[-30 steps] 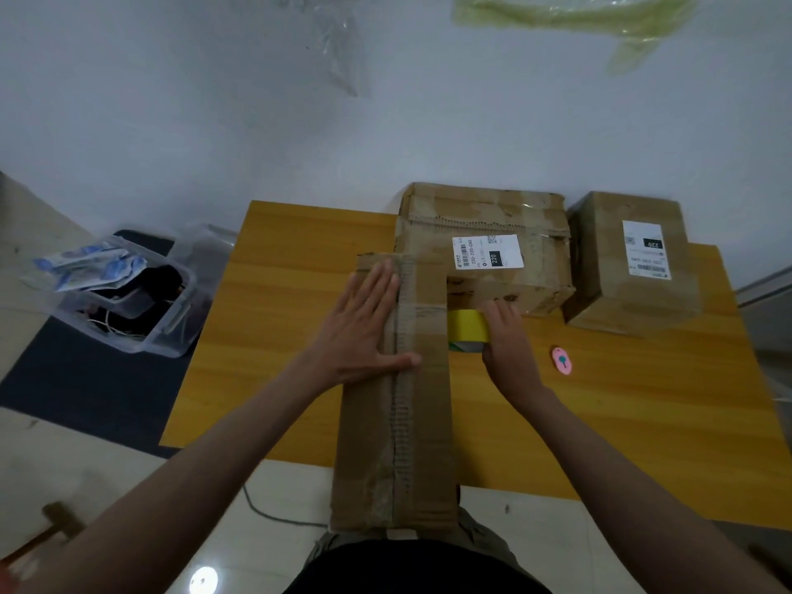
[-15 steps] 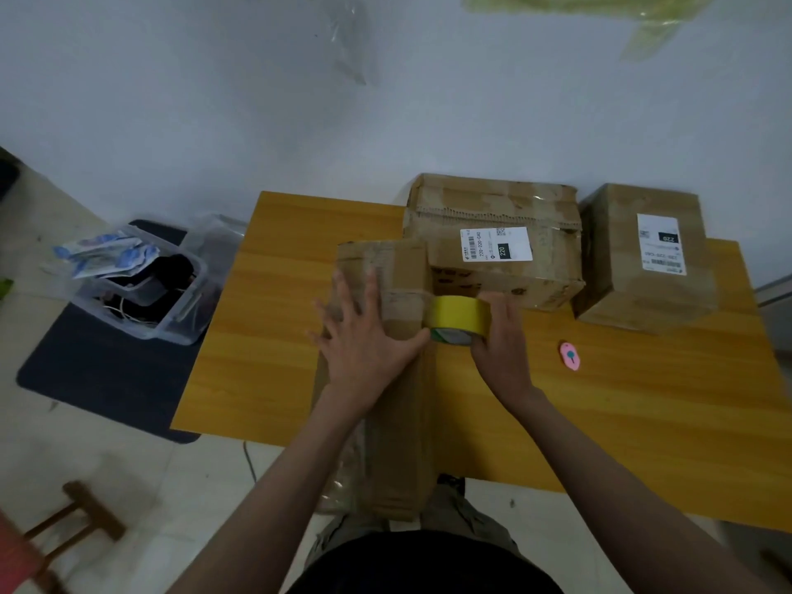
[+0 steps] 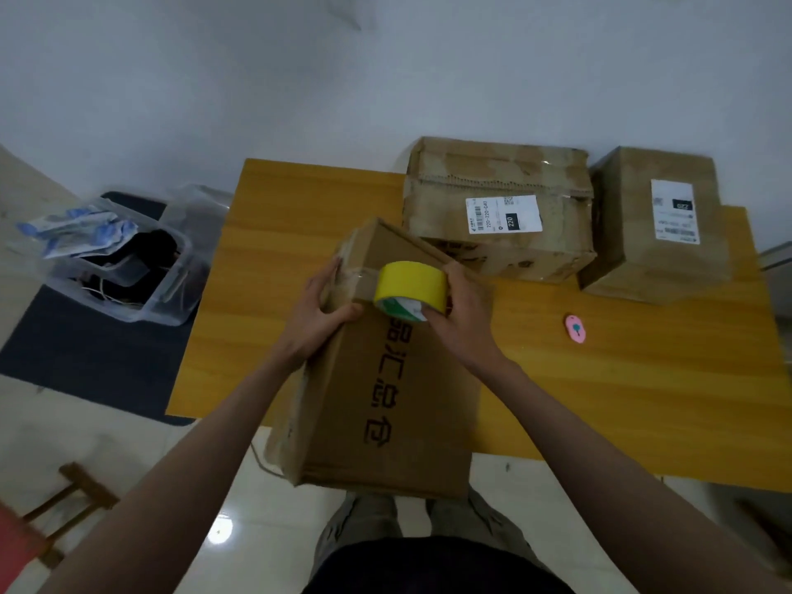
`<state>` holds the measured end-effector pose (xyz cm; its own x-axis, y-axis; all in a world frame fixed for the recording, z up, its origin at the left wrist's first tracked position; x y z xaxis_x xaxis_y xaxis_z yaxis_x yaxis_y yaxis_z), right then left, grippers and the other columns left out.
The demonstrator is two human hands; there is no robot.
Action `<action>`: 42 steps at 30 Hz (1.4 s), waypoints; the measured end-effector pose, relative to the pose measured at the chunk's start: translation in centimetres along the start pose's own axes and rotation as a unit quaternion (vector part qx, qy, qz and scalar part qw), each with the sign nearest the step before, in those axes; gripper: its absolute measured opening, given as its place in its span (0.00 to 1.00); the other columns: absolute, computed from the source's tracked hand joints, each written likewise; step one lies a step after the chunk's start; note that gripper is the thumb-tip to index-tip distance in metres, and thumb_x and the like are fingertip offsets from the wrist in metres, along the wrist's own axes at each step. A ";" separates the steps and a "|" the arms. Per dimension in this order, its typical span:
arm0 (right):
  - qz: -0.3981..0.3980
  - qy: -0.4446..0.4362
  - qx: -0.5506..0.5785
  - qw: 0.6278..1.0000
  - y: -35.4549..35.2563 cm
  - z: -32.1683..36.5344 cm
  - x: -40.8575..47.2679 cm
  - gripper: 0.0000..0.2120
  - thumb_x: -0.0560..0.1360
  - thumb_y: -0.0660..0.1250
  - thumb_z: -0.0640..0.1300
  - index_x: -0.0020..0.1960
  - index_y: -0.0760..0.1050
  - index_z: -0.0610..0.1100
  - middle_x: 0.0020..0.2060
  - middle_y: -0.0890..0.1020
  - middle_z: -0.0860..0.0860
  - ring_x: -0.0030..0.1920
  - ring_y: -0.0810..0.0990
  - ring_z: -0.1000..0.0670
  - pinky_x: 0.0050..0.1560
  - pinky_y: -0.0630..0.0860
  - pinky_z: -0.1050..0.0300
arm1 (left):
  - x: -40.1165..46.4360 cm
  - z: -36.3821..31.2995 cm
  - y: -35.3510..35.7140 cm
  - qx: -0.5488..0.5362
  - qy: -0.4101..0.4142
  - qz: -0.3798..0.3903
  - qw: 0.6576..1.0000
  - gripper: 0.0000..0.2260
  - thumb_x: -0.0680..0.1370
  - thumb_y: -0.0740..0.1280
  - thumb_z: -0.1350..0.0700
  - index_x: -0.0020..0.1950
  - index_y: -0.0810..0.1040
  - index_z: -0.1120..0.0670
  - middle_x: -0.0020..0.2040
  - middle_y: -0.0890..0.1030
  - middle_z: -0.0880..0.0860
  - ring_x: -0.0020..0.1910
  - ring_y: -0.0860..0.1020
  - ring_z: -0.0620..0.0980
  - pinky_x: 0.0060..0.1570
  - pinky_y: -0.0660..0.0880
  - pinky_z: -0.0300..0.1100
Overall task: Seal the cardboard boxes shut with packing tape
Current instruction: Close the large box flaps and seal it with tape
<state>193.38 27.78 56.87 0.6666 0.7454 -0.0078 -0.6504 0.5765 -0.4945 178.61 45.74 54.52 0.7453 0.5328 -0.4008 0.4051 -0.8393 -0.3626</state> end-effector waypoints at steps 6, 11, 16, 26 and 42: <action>0.036 0.002 -0.036 0.999 1.6 -0.9 1.4 0.14 0.76 0.67 0.36 0.55 0.64 0.45 0.44 0.69 0.54 0.42 0.69 0.55 0.38 0.66 0.60 | 2.5 5.6 4.7 -0.139 -0.058 0.066 0.986 0.38 0.78 0.71 0.44 0.82 0.53 0.41 0.81 0.60 0.51 0.68 0.74 0.51 0.54 0.79 0.40; 0.045 0.020 -0.057 0.997 3.9 -2.6 1.7 0.17 0.75 0.69 0.37 0.55 0.64 0.48 0.49 0.72 0.52 0.47 0.72 0.52 0.41 0.70 0.55 | 3.0 8.4 5.6 -0.017 -0.043 0.109 0.993 0.40 0.79 0.71 0.45 0.82 0.48 0.37 0.82 0.52 0.47 0.77 0.62 0.52 0.67 0.71 0.48; 0.035 0.052 -0.074 0.995 4.5 -4.0 1.6 0.20 0.75 0.71 0.40 0.62 0.66 0.46 0.58 0.74 0.49 0.56 0.75 0.48 0.50 0.75 0.46 | 5.9 5.3 4.6 0.261 0.214 0.089 0.937 0.51 0.68 0.67 0.24 0.83 0.50 0.45 0.84 0.45 0.47 0.82 0.47 0.53 0.78 0.53 0.57; 0.009 0.010 -0.195 0.981 4.0 -2.8 1.1 0.21 0.74 0.69 0.38 0.65 0.68 0.46 0.60 0.75 0.48 0.55 0.71 0.48 0.48 0.70 0.54 | 9.1 2.8 5.9 0.368 0.223 0.181 0.884 0.57 0.61 0.66 0.20 0.82 0.44 0.38 0.81 0.39 0.35 0.82 0.41 0.52 0.76 0.50 0.67; -0.142 0.190 -0.278 0.931 -16.1 -16.2 -11.0 0.19 0.66 0.61 0.20 0.54 0.69 0.35 0.53 0.70 0.37 0.44 0.71 0.39 0.37 0.59 0.54 | 9.2 2.6 5.8 0.380 0.204 0.180 0.884 0.57 0.60 0.65 0.19 0.81 0.41 0.35 0.81 0.38 0.34 0.82 0.46 0.56 0.77 0.50 0.67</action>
<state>202.44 4.85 50.87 0.9327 0.3551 -0.0630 -0.2097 0.3919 -0.8958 186.47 46.07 46.49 0.9452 0.0321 -0.3248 -0.2551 -0.5483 -0.7964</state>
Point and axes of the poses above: each hand's wrist, its own x-axis towards the middle knuckle, its own y-axis out of the palm, z = x × y, the point moved 6 cm from there along x, towards the middle knuckle
